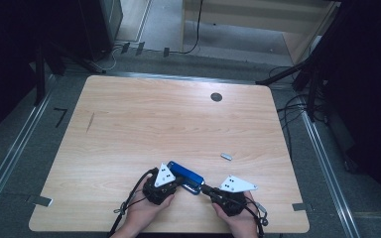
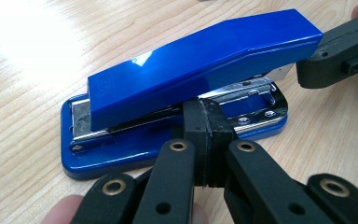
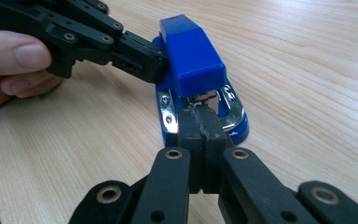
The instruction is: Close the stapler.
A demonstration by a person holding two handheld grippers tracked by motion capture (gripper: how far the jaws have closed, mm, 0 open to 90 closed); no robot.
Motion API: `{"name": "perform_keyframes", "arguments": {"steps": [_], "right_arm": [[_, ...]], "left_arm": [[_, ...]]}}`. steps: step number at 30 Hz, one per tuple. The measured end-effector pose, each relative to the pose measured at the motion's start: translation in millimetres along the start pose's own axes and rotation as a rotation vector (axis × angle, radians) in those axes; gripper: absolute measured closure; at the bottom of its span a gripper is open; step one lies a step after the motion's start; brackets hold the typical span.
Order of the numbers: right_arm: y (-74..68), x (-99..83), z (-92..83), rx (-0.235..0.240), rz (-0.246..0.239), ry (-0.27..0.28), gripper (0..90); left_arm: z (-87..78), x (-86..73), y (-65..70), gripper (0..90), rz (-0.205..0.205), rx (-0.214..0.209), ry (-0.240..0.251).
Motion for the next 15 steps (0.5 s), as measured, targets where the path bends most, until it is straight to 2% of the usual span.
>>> {"name": "perform_keyframes", "arguments": {"steps": [8,15], "right_arm": [[3.9,1.5,3.9,-0.014,0.002,-0.009,90.0],[2.7,6.2,1.3,-0.002,-0.015,0.020,90.0]], "left_arm": [[-0.3,-0.8,0.3,90.0,0.006,0.006,-0.010],[0.2,-0.7,1.2,90.0,0.016,0.014,-0.010]]}}
Point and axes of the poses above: each handheld gripper's, and its own axes: z roughly forward along the jaws, x roughly out of its top, y roughly to its right, the point moved 7 cm from there along z, roughly forward along the jaws, and after that the axes turned 14 degrees about -x, right-handed, at the moved point
